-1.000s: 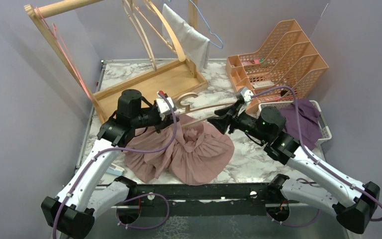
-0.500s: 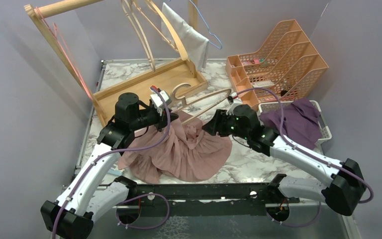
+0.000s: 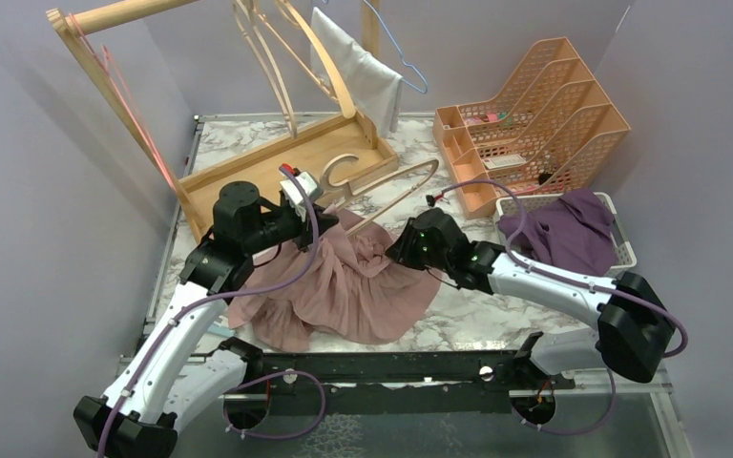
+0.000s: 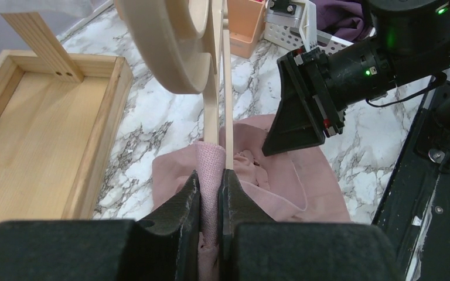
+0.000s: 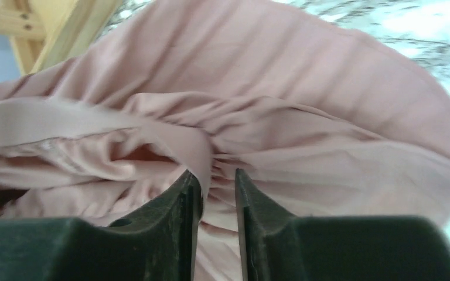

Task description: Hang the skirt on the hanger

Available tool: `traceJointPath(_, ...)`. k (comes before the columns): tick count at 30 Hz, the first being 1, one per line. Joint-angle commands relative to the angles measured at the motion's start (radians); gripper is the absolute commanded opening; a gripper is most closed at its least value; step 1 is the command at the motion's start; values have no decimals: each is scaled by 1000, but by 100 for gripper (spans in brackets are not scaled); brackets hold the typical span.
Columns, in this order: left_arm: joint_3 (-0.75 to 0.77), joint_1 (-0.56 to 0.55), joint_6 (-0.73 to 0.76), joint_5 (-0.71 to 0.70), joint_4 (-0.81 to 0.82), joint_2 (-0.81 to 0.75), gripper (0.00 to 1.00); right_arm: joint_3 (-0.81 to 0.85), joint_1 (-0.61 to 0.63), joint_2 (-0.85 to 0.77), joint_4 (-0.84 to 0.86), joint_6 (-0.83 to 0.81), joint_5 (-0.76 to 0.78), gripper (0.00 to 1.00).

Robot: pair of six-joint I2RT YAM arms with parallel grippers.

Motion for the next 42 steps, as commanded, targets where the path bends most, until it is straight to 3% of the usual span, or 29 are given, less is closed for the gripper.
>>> traceJointPath(1,6,4,49,-17,-6,-52,0,-32,-2,-37,-110,84,190,27)
traceJointPath(9,5,5,100,-14,-82,-104,0,-42,-64,-120,-148,4,228,1)
traceJointPath(13,21,5,159,7,-150,-127,0,10,-141,-151,-215,-52,225,1)
traceJointPath(22,54,5,305,-2,-311,-171,0,73,-477,-218,-256,-244,62,1)
traceJointPath(27,96,5,352,-95,-418,-111,0,192,-579,-197,-340,-295,32,1)
traceJointPath(32,121,4,366,-156,-475,-45,0,295,-603,-170,-422,-330,2,1)
traceJointPath(42,164,1,308,-195,-496,103,0,355,-603,-191,-360,-424,-303,1)
